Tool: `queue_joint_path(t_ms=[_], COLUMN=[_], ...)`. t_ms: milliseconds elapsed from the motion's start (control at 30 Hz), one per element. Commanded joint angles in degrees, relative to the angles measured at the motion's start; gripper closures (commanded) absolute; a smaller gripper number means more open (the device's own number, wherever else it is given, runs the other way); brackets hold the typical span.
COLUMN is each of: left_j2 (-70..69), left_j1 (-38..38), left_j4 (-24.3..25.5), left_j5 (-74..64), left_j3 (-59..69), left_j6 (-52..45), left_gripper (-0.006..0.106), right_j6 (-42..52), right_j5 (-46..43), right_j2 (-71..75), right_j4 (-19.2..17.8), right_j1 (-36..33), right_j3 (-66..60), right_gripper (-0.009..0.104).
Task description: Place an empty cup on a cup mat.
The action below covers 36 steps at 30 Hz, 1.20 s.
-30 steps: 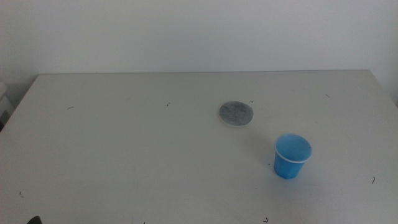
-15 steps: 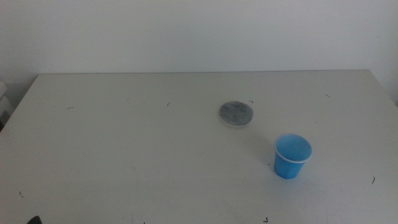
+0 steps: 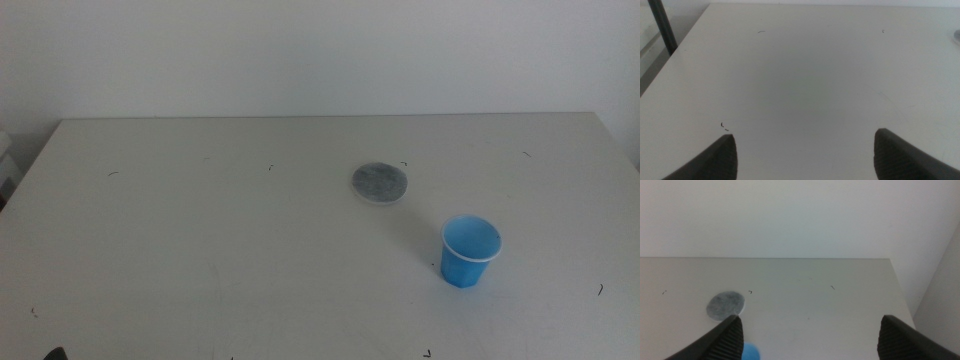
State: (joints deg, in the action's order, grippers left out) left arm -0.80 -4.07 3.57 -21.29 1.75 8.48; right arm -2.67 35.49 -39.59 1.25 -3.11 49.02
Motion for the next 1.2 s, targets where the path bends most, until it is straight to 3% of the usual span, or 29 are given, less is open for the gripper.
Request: queue_joint_path(t_ms=[0, 367, 733, 1167], left_j2=[-0.5, -0.5, -0.5, -0.5], left_j1=[0.1, 0.1, 0.1, 0.1], left_j4=[0.2, 0.2, 0.2, 0.2], left_j5=[3.8, 3.8, 3.8, 3.8], left_j3=[-0.3, -0.3, -0.3, -0.3], left_j6=[0.6, 0.6, 0.6, 0.6], left_gripper=[-0.005, -0.005, -0.005, -0.005], right_j6=[0.9, -0.1, -0.2, -0.2], right_j5=[-0.8, 3.7, 7.3, 8.6], right_j2=[-3.8, -18.8, -34.4, -47.8], right_j4=[1.2, 2.7, 8.5, 8.5], right_j1=[-0.8, -8.1, -9.2, -9.2], right_j3=[4.9, 13.6, 17.2, 17.2], right_gripper=[0.006, 0.006, 0.006, 0.006])
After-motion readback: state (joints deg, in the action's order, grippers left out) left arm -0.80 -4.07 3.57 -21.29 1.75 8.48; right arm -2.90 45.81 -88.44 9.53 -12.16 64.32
